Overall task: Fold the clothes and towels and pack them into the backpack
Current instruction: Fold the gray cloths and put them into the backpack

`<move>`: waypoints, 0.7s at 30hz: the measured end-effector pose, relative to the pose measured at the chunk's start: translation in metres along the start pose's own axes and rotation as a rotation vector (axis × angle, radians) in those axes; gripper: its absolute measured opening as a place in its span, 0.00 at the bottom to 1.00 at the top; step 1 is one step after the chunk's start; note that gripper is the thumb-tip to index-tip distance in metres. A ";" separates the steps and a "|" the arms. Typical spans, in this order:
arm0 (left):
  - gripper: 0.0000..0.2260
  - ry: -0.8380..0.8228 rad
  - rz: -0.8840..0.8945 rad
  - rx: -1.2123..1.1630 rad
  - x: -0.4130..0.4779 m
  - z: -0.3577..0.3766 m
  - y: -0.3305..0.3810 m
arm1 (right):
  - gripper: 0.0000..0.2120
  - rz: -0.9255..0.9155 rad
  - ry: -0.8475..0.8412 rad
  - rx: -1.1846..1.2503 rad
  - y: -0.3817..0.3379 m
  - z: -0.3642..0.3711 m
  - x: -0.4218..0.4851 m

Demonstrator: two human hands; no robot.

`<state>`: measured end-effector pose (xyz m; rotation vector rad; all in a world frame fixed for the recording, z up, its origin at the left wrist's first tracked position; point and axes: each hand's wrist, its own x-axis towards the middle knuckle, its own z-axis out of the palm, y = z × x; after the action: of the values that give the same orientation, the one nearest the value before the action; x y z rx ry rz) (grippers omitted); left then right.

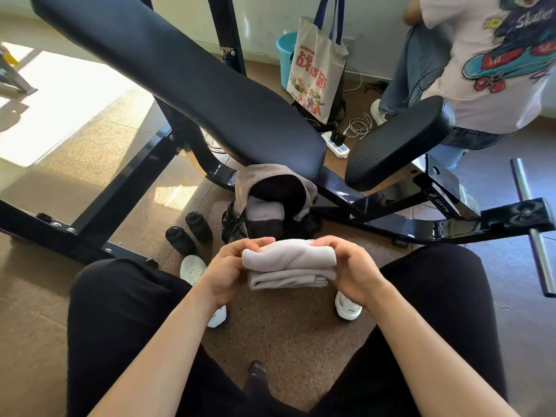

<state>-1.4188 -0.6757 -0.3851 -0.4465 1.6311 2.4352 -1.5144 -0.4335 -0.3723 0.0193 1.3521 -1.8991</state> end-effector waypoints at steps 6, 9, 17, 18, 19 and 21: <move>0.26 0.079 0.052 0.193 0.003 0.003 -0.009 | 0.17 -0.045 0.013 -0.273 0.008 0.002 0.003; 0.25 0.083 0.060 0.210 0.005 0.001 -0.011 | 0.13 -0.104 -0.010 -0.342 0.009 0.002 0.002; 0.18 0.017 -0.037 0.045 0.011 -0.004 -0.012 | 0.15 -0.187 0.004 -0.424 0.005 0.000 0.001; 0.17 0.003 -0.085 0.120 0.013 -0.004 -0.014 | 0.15 -0.197 0.000 -0.456 0.006 0.001 0.001; 0.17 -0.009 -0.154 0.212 0.014 -0.001 -0.014 | 0.15 -0.207 -0.005 -0.489 0.009 0.002 0.000; 0.21 -0.064 -0.218 0.381 0.015 0.001 -0.014 | 0.14 -0.227 -0.010 -0.549 0.012 0.004 0.000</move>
<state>-1.4290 -0.6702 -0.4023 -0.4505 1.8532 1.9077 -1.5054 -0.4381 -0.3801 -0.4322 1.8897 -1.6358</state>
